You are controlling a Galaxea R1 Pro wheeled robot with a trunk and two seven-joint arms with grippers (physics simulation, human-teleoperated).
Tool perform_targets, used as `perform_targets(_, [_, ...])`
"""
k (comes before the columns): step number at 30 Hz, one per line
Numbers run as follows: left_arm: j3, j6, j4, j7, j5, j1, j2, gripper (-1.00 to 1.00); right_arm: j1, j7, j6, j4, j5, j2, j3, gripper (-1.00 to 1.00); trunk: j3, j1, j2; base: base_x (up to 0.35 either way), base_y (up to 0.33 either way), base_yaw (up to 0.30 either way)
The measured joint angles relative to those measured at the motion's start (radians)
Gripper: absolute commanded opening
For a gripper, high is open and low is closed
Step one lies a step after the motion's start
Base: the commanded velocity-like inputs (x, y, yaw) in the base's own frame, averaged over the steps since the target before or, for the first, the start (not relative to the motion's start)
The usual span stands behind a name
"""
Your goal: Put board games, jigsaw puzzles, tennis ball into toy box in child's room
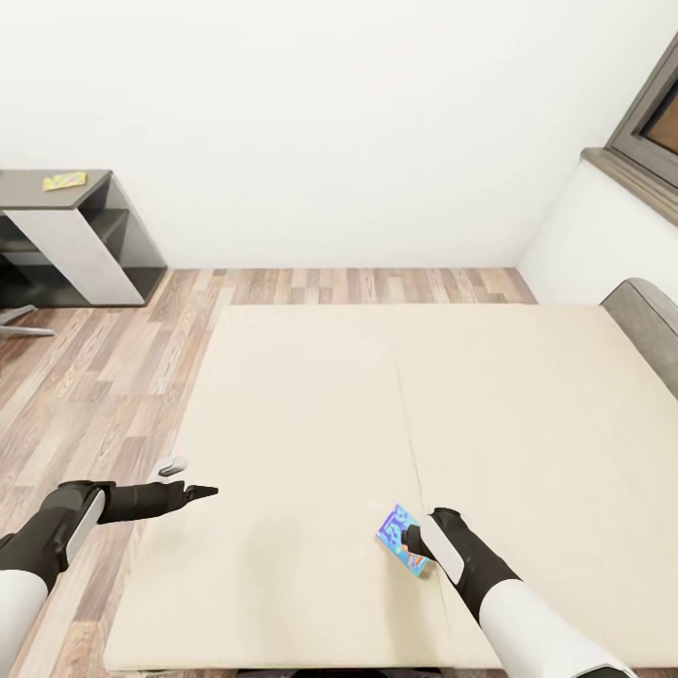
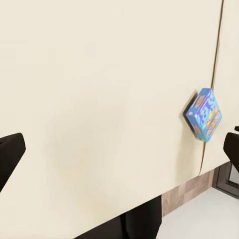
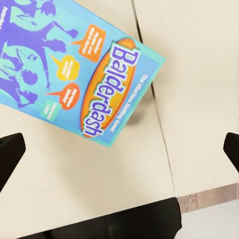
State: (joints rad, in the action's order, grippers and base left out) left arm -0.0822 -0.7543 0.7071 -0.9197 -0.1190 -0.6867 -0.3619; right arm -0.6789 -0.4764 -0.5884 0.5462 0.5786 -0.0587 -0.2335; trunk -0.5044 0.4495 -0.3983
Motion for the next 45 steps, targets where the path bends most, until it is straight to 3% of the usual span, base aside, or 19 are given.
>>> perform_targets(34, [0.000, 0.000, 0.000, -0.001, 0.000, 0.000, 0.000, 1.00, -0.001, 0.000, 0.006, 0.002, 0.000, 0.004, 0.001, 1.00, -0.003, 0.000, 0.000, 0.000, 0.000, 0.000])
perform_targets(40, [0.001, 0.000, 0.000, 0.001, 0.001, 0.000, 0.001, 1.00, -0.013, 0.000, 0.005, 0.003, -0.001, 0.026, 0.015, 1.00, -0.003, 0.000, 0.000, 0.000, 0.000, 0.000])
perform_targets(45, [0.007, 0.000, 0.000, 0.003, 0.004, 0.000, 0.003, 1.00, -0.051, 0.000, 0.003, -0.001, 0.001, 0.052, 0.058, 1.00, -0.003, 0.000, 0.000, 0.000, 0.000, 0.000])
